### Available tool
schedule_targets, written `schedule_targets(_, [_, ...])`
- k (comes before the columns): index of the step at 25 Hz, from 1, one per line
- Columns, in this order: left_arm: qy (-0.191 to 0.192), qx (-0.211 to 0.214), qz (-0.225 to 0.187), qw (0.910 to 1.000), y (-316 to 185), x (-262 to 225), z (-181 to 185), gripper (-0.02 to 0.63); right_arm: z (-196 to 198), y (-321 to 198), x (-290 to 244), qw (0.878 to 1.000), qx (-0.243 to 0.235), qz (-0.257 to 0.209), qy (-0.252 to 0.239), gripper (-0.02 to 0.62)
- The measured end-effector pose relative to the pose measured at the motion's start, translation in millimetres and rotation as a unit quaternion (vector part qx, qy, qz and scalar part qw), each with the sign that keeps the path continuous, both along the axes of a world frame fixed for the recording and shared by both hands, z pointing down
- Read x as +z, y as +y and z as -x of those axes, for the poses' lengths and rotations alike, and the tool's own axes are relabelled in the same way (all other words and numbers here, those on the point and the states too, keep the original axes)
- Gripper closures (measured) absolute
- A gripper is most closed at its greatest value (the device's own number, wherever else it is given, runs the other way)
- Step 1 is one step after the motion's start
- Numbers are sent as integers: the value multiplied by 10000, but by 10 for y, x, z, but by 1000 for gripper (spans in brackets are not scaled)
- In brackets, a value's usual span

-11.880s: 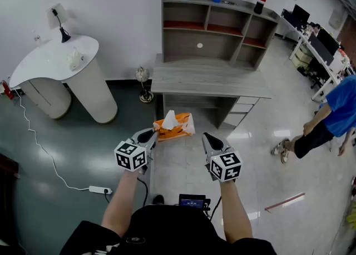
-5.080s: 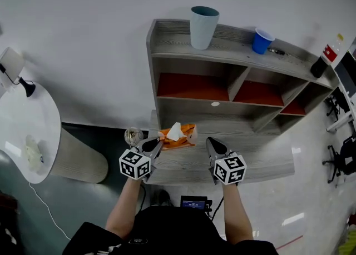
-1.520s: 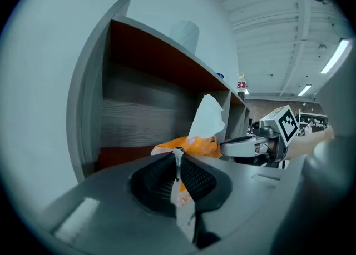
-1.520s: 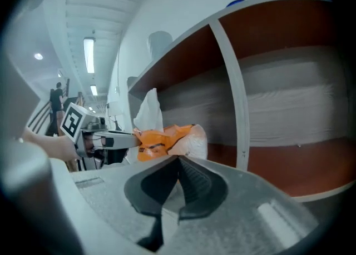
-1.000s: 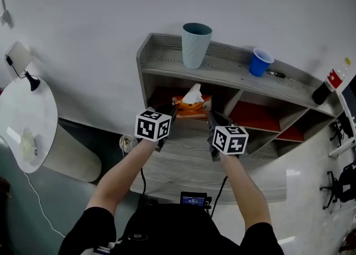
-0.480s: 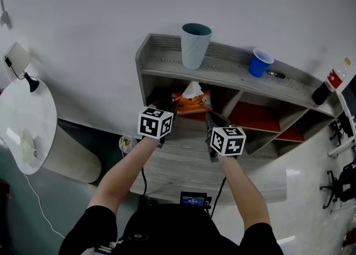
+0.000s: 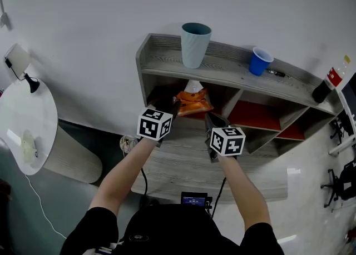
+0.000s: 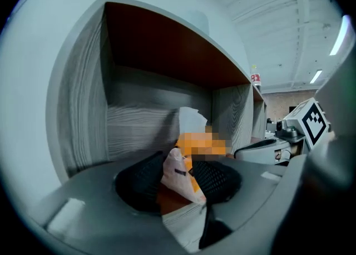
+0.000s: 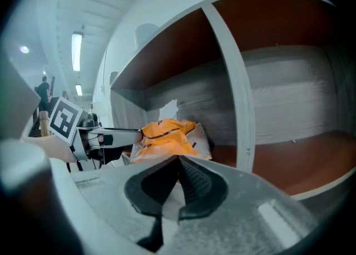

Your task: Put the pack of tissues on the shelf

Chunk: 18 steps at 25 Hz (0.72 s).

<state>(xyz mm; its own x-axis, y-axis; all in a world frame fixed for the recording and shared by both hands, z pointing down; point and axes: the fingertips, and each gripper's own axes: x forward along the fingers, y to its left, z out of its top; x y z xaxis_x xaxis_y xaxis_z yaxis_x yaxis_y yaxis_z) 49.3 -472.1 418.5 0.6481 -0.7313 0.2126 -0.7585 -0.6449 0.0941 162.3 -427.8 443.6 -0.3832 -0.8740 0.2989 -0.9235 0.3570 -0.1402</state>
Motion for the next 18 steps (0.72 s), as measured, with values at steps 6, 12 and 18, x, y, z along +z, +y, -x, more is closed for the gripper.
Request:
schedule_targets(6, [19,61,-290,9996,121,-115,64,428,31,49,-22,10000,-19,-28,16,597])
schedule_targets(12, [-216,256,-973,9947,348,-299,139,505,-14,135,-73,9998,-2,-184,-53,597])
schedule_targets(18, [-213,570,-1288,9898,632,-372,100,601,-23,277,-169,9992,-58,-403,-57,597])
